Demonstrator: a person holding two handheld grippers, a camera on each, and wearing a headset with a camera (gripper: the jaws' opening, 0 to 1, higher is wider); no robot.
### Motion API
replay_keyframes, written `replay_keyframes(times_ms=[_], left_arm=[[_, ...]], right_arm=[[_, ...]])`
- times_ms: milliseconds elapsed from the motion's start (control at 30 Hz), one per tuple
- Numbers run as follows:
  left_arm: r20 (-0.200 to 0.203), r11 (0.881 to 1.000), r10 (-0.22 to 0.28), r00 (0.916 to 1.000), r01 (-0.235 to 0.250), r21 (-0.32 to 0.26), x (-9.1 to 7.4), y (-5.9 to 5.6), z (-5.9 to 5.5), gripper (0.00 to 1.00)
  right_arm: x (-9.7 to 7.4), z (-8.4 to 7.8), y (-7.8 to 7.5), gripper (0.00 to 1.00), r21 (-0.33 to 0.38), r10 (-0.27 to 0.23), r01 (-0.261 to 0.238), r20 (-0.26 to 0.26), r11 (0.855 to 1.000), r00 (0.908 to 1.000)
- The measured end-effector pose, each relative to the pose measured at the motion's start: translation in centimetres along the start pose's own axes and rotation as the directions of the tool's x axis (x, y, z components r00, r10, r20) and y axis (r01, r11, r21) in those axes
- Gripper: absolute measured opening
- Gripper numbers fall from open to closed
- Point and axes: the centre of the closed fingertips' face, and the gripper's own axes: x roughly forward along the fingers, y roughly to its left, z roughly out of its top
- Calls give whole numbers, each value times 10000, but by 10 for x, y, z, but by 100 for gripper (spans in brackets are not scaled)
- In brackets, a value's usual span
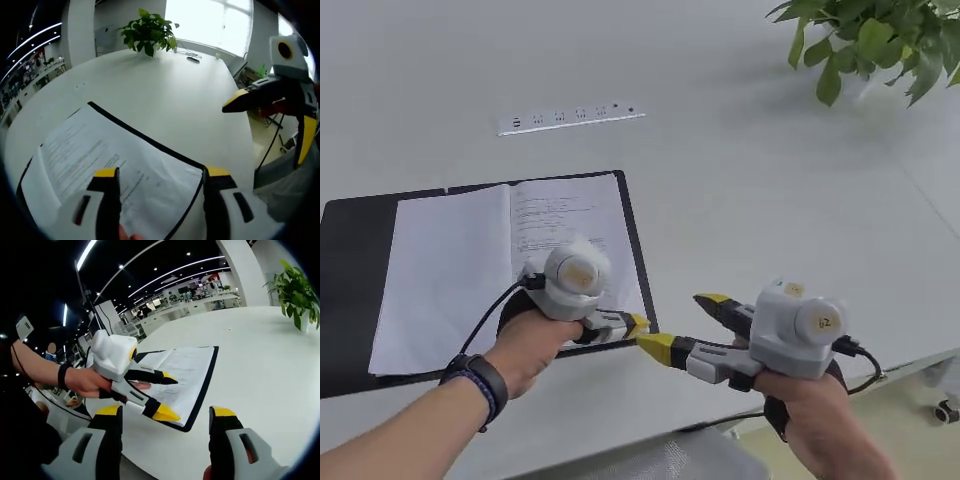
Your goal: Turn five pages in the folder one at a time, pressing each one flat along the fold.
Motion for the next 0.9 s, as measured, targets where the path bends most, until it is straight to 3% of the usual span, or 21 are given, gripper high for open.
replay_keyframes(times_ms=[133,300,500,900], left_arm=[[-172,9998,199,9997,-199,9,3,1,-6,65],[-70,9993,357,9993,-358,-116,2,5,-5,62],[-70,9982,470,9989,-468,363,2,5,-9,58],[68,9975,485,9988,-488,515,1,10,-8,55]], right_arm=[[0,-2,-2,69,-80,136,-137,-161,9999,9998],[2,-3,-6,69,-37,295,-296,-223,9996,9993],[7,-4,-6,68,-92,434,-438,-360,9990,9984],[23,1,-8,65,-21,705,-707,-421,9975,9966]])
